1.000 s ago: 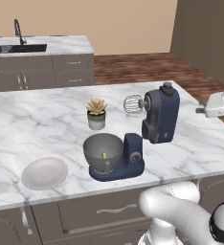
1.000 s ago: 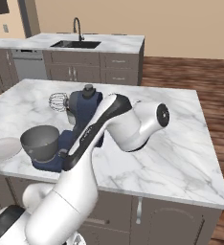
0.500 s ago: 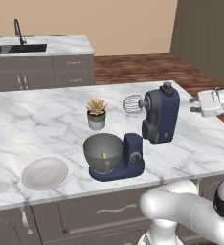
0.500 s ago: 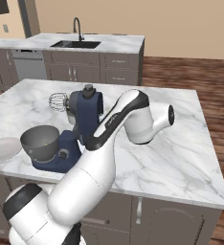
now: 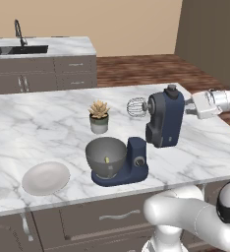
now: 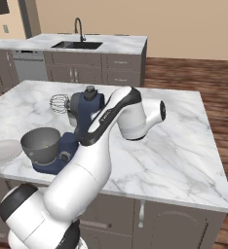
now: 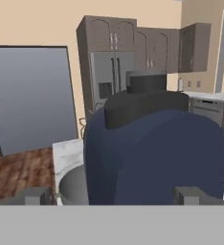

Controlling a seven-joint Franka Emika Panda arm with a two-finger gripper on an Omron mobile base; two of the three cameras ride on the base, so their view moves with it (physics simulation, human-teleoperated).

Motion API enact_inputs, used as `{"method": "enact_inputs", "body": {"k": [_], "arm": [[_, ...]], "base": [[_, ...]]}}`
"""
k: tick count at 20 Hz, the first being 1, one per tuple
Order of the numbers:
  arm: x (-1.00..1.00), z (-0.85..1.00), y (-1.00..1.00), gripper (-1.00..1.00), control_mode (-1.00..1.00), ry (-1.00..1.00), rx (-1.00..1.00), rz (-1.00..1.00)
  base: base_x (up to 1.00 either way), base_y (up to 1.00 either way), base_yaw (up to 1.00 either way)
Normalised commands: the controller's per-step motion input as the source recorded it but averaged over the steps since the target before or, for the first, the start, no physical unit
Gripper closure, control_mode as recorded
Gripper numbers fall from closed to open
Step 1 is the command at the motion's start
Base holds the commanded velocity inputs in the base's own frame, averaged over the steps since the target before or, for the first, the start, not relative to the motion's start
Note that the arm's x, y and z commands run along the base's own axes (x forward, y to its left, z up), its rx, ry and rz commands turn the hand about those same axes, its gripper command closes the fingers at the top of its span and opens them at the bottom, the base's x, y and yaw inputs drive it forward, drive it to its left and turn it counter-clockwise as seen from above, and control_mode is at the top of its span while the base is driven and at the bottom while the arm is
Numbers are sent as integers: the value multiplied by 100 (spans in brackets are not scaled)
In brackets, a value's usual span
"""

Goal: Add butter and sugar cubes to the stand mixer bowl and then turn on the stand mixer to begin making frosting.

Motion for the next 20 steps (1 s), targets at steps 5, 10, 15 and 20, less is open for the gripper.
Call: {"method": "enact_inputs", "body": {"k": [5, 10, 15, 20], "arm": [[1, 0, 28, -100, -100, 0, 0, 5], [9, 0, 24, -100, -100, -1, 0, 3], [7, -2, 20, -100, -100, 0, 0, 0], [2, -2, 88, -100, -100, 0, 0, 3]], "base": [[0, 0, 0], [0, 0, 0], [0, 0, 0], [0, 0, 0]]}}
